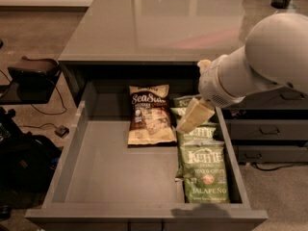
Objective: Pick brown chip bag from top drawer and place on counter
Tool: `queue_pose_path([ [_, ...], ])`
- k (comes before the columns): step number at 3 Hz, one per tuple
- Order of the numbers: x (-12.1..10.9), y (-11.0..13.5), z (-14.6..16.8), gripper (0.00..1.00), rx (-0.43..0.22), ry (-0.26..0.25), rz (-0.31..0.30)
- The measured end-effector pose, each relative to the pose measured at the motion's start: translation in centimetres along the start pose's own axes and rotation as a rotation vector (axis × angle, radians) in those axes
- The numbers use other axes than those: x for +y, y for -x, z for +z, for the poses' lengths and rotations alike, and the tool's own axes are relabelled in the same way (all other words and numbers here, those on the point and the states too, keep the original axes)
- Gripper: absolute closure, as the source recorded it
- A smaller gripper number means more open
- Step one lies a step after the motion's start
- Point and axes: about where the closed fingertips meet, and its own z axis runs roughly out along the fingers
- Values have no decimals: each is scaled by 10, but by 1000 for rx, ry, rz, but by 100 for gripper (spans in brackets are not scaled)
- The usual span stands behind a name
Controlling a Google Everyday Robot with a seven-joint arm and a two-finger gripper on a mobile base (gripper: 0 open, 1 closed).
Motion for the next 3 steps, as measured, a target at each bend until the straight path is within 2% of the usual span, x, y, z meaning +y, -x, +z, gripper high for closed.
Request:
queue_pose_path([
  [1,18,20,49,0,-78,85,-10],
  [2,24,28,81,0,-98,128,37],
  [3,20,26,119,0,-81,120,99],
])
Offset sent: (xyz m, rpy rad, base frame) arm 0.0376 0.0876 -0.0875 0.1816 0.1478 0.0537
